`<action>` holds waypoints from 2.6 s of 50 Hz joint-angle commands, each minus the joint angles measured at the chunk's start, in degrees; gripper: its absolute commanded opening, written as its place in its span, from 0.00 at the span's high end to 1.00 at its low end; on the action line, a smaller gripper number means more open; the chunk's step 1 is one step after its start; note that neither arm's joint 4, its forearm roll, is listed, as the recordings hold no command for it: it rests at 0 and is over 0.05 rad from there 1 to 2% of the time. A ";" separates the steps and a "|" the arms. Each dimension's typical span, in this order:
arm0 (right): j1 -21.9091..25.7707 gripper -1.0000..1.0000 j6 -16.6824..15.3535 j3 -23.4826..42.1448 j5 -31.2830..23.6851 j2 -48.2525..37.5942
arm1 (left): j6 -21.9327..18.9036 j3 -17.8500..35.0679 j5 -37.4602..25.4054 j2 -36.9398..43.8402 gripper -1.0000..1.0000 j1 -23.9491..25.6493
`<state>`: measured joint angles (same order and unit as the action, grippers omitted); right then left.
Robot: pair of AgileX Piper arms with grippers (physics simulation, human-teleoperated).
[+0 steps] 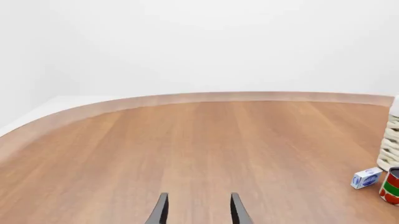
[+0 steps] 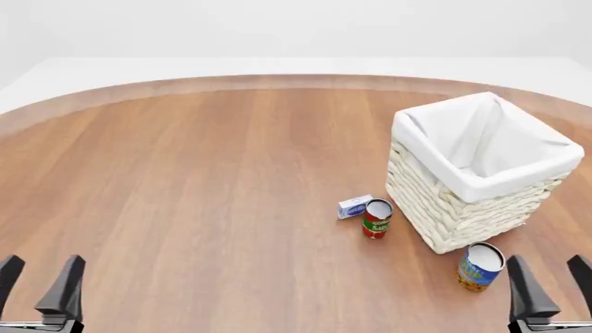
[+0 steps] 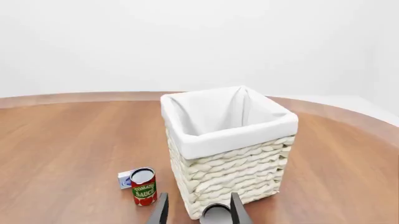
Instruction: Pick up the alphabet soup and the cream cheese box, and put them in the basket.
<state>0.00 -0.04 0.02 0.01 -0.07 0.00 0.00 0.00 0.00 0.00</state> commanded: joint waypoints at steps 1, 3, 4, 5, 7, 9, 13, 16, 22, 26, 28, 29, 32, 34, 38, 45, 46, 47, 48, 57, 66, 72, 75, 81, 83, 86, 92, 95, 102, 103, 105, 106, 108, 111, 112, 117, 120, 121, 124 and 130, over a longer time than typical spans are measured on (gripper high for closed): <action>0.54 0.00 -0.31 0.11 0.16 -0.19 | 0.00 0.00 0.00 0.00 0.00 0.00; 0.41 0.00 -0.21 0.13 0.33 -0.42 | 0.00 0.00 0.00 0.00 0.00 0.00; 0.41 0.00 -0.21 0.13 0.34 -0.43 | 0.00 0.00 0.00 0.00 0.00 0.00; 0.37 0.00 -0.14 0.14 0.34 -0.48 | 0.00 0.00 0.00 0.00 0.00 0.00; 0.46 0.00 -0.17 0.16 0.28 -0.39 | 0.00 0.00 0.00 0.00 0.00 0.00; 0.53 0.00 -0.29 0.14 0.29 -0.37 | 0.00 0.00 0.00 0.00 0.00 0.00; -0.01 0.00 -0.38 0.23 0.23 -0.11 | 0.00 0.00 0.00 0.00 0.00 0.00; -1.33 0.00 1.03 2.82 -2.27 -0.46 | 0.00 0.00 0.00 0.00 0.00 0.00; 0.09 0.00 -2.24 4.52 -6.06 -1.31 | 0.00 0.00 0.00 0.00 0.00 0.00; 2.47 0.00 -2.42 7.88 -8.32 -5.64 | 0.00 0.00 0.00 0.00 0.00 0.00; 3.15 0.00 -1.75 7.03 -7.52 -7.31 | 0.00 0.00 0.00 0.00 0.00 0.00; 3.09 0.00 -2.42 8.04 -7.27 -9.22 | 0.00 0.00 0.00 0.00 0.00 0.00; 3.87 0.00 -2.17 9.78 -7.01 -12.45 | 0.00 0.00 0.00 0.00 0.00 0.00; 4.22 0.00 -2.87 11.79 -7.74 -14.14 | 0.00 0.00 0.00 0.00 0.00 0.00; 6.58 0.00 -3.72 16.52 -10.15 -16.69 | 0.00 0.00 0.00 0.00 0.00 0.00; 8.37 0.00 -2.84 21.27 -12.78 -19.08 | 0.00 0.00 0.00 0.00 0.00 0.00; 8.95 0.00 -3.15 21.75 -13.14 -19.26 | 0.00 0.00 0.00 0.00 0.00 0.00; 9.62 0.00 -3.61 22.50 -13.64 -19.52 | 0.00 0.00 0.00 0.00 0.00 0.00; 10.18 0.00 -3.49 23.01 -13.94 -19.96 | 0.00 0.00 0.00 0.00 0.00 0.00; 14.64 0.00 -5.89 30.70 -16.69 -26.80 | 0.00 0.00 0.00 0.00 0.00 0.00; 17.49 0.00 -8.67 36.29 -17.56 -33.72 | 0.00 0.00 0.00 0.00 0.00 0.00; 19.80 0.00 -8.34 40.49 -18.62 -39.13 | 0.00 0.00 0.00 0.00 0.00 0.00; 21.51 0.00 -9.40 41.07 -18.72 -41.45 | 0.00 0.00 0.00 0.00 0.00 0.00; 21.70 0.00 -10.86 43.02 -17.63 -45.54 | 0.00 0.00 0.00 0.00 0.00 0.00; 22.22 0.00 -11.44 43.85 -17.65 -46.67 | 0.00 0.00 0.00 0.00 0.00 0.00; 23.45 0.00 -13.15 44.51 -17.43 -48.20 | 0.00 0.00 0.00 0.00 0.00 0.00; 24.34 0.00 -16.10 47.56 -18.47 -50.51 | 0.00 0.00 0.00 0.00 0.00 0.00; 24.62 0.00 -18.78 48.70 -18.71 -52.18 | 0.00 0.00 0.00 0.00 0.00 0.00; 25.92 0.00 -21.46 52.08 -20.12 -55.59 | 0.00 0.00 0.00 0.00 0.00 0.00; 25.90 0.00 -21.81 52.28 -20.07 -55.96 | 0.00 0.00 0.00 0.00 0.00 0.00; 26.38 0.00 -22.34 53.04 -20.48 -56.83 | 0.00 0.00 0.00 0.00 0.00 0.00; 26.42 0.00 -22.42 53.42 -20.64 -57.23 | 0.00 0.00 0.00 0.00 0.00 0.00; 26.59 0.00 -22.67 53.85 -20.84 -57.71 | 0.00 0.00 0.00 0.00 0.00 0.00; 27.42 0.00 -23.37 55.30 -21.64 -59.21 | 0.00 0.00 0.00 0.00 0.00 0.00; 27.42 0.00 -23.37 55.31 -21.64 -59.22 | 0.00 0.00 0.00 0.00 0.00 0.00; 27.88 0.00 -25.14 55.97 -21.75 -61.07 | 0.00 0.00 0.00 0.00 0.00 0.00; 28.11 0.00 -25.69 57.04 -21.99 -62.13 | 0.00 0.00 0.00 0.00 0.00 0.00; 28.15 0.00 -26.45 57.07 -21.87 -62.58 | 0.00 0.00 0.00 0.00 0.00 0.00; 27.59 0.00 -28.14 56.62 -20.60 -63.97 | 0.00 0.00 0.00 0.00 0.00 0.00; 29.03 0.00 -29.78 55.43 -19.30 -65.54 | 0.00 0.00 0.00 0.00 0.00 0.00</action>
<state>27.91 -26.65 55.41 -20.45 -62.45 0.00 0.00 0.00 0.00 0.00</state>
